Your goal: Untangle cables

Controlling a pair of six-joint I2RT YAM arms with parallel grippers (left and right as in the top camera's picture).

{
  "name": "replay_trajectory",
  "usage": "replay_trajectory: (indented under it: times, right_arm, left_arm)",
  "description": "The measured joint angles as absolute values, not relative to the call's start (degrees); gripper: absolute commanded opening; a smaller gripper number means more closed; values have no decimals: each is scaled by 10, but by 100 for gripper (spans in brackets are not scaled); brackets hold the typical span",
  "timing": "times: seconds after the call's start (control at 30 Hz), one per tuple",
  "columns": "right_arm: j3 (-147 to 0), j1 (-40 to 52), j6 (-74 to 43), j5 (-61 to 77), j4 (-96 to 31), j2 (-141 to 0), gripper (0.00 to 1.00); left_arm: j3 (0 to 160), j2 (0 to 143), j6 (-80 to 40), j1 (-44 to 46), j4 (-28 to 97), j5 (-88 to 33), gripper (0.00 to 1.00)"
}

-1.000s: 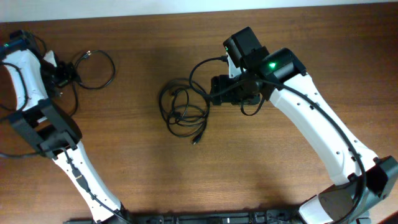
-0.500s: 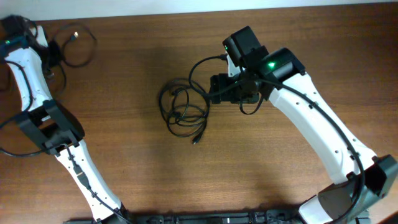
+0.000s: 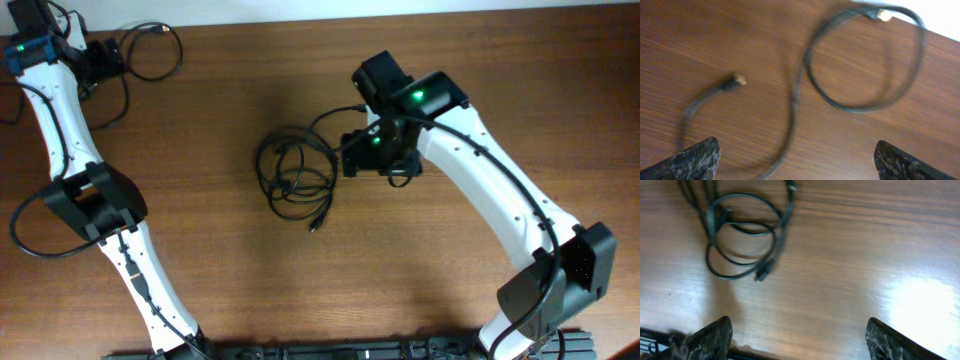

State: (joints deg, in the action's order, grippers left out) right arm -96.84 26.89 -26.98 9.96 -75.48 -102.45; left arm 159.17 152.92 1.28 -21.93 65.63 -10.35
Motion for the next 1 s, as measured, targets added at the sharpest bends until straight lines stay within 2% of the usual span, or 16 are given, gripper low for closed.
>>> replay_trajectory:
  times: [0.03,0.07,0.13,0.2,0.27,0.43,0.5,0.67,0.73,0.9,1.0]
  right_arm:
    - [-968,254,-270,97,-763,-1025,87]
    - [-968,227,-271,89,-762,-1025,98]
    - [-968,185,-270,70,-754,-1025,98]
    - [-968,146,-270,50,-750,-1025,98]
    - [-968,123,-270,39,-750,-1025,98]
    - [-968,110,-270,37,-750,-1025,98]
    - [-968,110,-270,36,-750,-1025,98]
    - [-968,110,-270,36,-750,-1025,98]
    - [-968,110,-270,36,-750,-1025,98]
    - [-968,110,-270,36,-750,-1025,99]
    - [-968,110,-270,36,-750,-1025,98]
  left_arm:
    - [1592,1529,8,-221,672,-158,99]
    - [1592,1529,4,-221,684,-218,99]
    - [1592,1529,11,-220,733,-373,99]
    - [1592,1529,61,-206,844,-490,99]
    - [1591,1529,119,-168,950,-528,99]
    - [1576,1529,140,-38,964,-453,99]
    - [1572,1529,113,26,965,-376,99]
    - [1567,1519,39,76,966,-264,99]
    - [1539,1459,20,74,964,-241,99]
    - [1366,1187,-3,87,966,-202,99]
    - [1261,1152,-14,119,931,-192,99]
